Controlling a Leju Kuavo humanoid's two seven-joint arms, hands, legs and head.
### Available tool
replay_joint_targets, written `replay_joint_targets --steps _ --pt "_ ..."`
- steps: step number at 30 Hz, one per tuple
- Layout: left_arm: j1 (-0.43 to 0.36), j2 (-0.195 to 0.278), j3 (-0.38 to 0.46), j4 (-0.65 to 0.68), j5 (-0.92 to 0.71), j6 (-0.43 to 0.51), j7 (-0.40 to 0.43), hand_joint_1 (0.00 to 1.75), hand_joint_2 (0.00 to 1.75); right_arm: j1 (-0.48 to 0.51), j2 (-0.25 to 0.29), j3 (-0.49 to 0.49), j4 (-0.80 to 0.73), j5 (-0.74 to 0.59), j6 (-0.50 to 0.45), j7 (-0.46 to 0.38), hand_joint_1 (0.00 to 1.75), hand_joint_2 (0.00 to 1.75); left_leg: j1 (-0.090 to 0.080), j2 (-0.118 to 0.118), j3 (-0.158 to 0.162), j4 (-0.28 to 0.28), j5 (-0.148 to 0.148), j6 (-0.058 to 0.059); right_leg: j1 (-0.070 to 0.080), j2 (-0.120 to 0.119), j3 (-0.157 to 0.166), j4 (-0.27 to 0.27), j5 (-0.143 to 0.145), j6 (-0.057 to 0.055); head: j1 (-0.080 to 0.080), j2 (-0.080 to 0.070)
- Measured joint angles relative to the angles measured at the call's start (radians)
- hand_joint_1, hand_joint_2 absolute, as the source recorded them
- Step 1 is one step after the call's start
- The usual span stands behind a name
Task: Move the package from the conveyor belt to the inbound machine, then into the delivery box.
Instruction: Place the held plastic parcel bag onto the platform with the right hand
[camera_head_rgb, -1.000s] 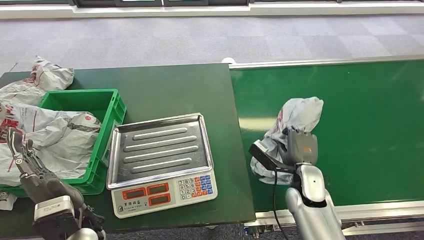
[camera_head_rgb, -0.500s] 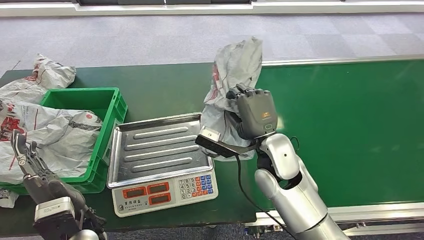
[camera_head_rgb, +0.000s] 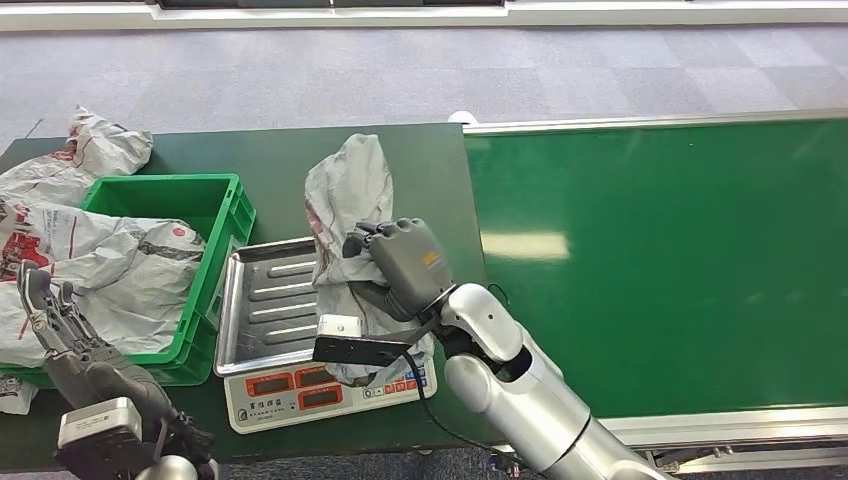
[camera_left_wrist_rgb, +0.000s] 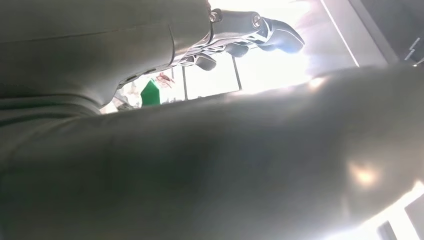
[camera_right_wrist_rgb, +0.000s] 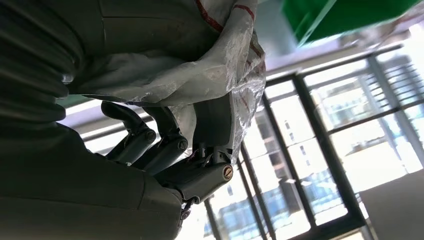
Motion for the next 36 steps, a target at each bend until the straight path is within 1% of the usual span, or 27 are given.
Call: replay_joint_targets --steps 2,3,4,6,7,9,10,14,16,18,22,26,29,33,34,36 --pt "-0.008 0.000 0.000 0.005 0.004 0.010 -0.002 0.00 0.00 0.000 0.024 0.012 0.060 -0.072 0.005 -0.049 1.75 1.75 0.000 0.000 -0.001 0.000 0.000 0.000 0.000 0.000 0.000 0.000 0.000 0.000 0.000 0.000" --pt "-0.009 0.000 0.000 0.005 0.004 0.016 -0.003 0.00 0.00 0.000 0.036 0.017 0.089 -0.094 0.010 -0.051 1.47 1.75 0.000 0.000 -0.002 0.000 0.000 0.000 0.000 0.000 0.000 0.000 0.000 0.000 0.000 0.000" --pt "-0.007 0.000 0.000 0.003 0.004 0.023 -0.002 0.00 0.00 -0.001 0.046 0.021 0.119 -0.109 0.016 -0.045 1.03 1.75 0.000 0.000 -0.002 0.000 0.000 0.000 0.000 0.000 0.000 0.000 0.000 0.000 0.000 0.000" --pt "0.001 0.000 0.000 -0.008 0.000 0.030 0.000 0.00 0.00 0.000 0.062 0.029 0.179 -0.121 0.032 0.000 0.16 1.75 0.000 0.000 -0.002 0.000 0.000 0.000 0.000 0.000 -0.001 0.000 0.000 0.000 0.000 0.000" --pt "0.007 0.001 0.000 -0.015 -0.005 0.032 0.003 0.00 0.00 0.000 0.067 0.032 0.208 -0.126 0.044 0.029 0.00 1.75 0.000 0.000 -0.001 0.000 0.000 0.000 0.000 0.000 -0.001 0.000 0.000 0.000 0.000 0.000" --pt "0.016 0.001 0.000 -0.027 -0.016 0.033 0.011 0.00 0.00 0.002 0.072 0.035 0.262 -0.144 0.066 0.074 0.00 1.75 0.000 -0.001 -0.001 0.000 0.000 -0.001 0.000 0.000 -0.001 0.000 0.000 0.000 0.000 0.000" --pt "0.017 0.001 0.000 -0.031 -0.020 0.033 0.014 0.00 0.00 0.004 0.073 0.035 0.284 -0.155 0.071 0.083 0.00 1.75 0.000 -0.001 -0.001 0.000 0.000 -0.001 0.000 0.000 -0.002 0.000 0.000 0.000 0.000 0.000" --pt "0.018 0.002 0.000 -0.035 -0.031 0.033 0.021 0.00 0.00 0.007 0.072 0.035 0.335 -0.177 0.073 0.085 0.00 1.75 0.000 -0.001 -0.002 0.000 0.000 -0.001 0.000 0.000 -0.002 0.000 0.000 0.000 0.000 0.000" --pt "0.018 0.003 0.000 -0.036 -0.036 0.033 0.021 0.00 0.00 0.010 0.070 0.035 0.344 -0.166 0.063 0.099 0.00 0.87 -0.001 0.000 -0.002 0.000 0.000 -0.001 0.000 0.000 -0.002 0.000 0.000 0.000 0.000 0.000" --pt "0.020 0.003 0.000 -0.039 -0.044 0.036 0.019 0.00 0.00 0.019 0.065 0.034 0.336 -0.135 0.048 0.133 0.00 0.00 -0.001 0.000 -0.002 0.000 0.000 -0.001 0.000 0.000 -0.003 0.000 0.000 0.000 0.000 0.000" --pt "0.030 0.003 0.000 -0.050 -0.063 0.046 0.020 0.00 0.00 0.042 0.045 0.031 0.270 -0.058 0.031 0.192 0.00 0.00 -0.001 0.000 -0.002 0.000 0.000 -0.001 0.000 0.000 -0.003 0.000 0.000 0.000 0.000 0.000" --pt "0.034 0.004 0.000 -0.055 -0.074 0.051 0.017 0.00 0.00 0.059 0.010 0.027 0.150 0.018 0.023 0.214 0.00 0.00 -0.001 0.000 -0.002 0.000 0.000 -0.001 0.000 0.000 -0.003 0.000 0.000 0.000 0.000 0.000" --pt "0.033 0.015 0.000 -0.057 -0.155 0.059 0.028 0.00 0.00 0.075 -0.028 0.025 0.038 0.088 0.018 0.219 0.00 0.00 -0.001 0.000 -0.002 0.000 0.000 -0.001 0.000 0.000 -0.003 0.000 0.000 0.000 0.000 0.000" --pt "0.018 0.052 0.000 -0.061 -0.316 0.041 0.100 0.00 1.75 0.105 -0.098 0.016 -0.110 0.160 -0.007 0.216 0.00 0.00 -0.002 -0.001 -0.002 0.000 0.000 -0.001 0.000 0.000 -0.003 0.000 0.000 0.000 0.000 0.000" --pt "0.010 0.062 0.000 -0.060 -0.354 0.025 0.123 0.00 1.75 0.117 -0.115 0.011 -0.139 0.170 -0.016 0.214 0.00 0.00 -0.002 -0.001 -0.001 0.000 0.000 0.000 0.000 0.000 -0.003 0.000 0.000 0.000 0.000 0.000" --pt "-0.012 0.090 0.000 -0.056 -0.488 -0.037 0.197 0.00 1.75 0.150 -0.152 0.001 -0.202 0.192 -0.040 0.211 0.00 0.00 -0.003 -0.001 -0.001 0.000 0.001 0.000 0.000 -0.001 -0.003 0.000 0.000 0.000 0.000 0.000"
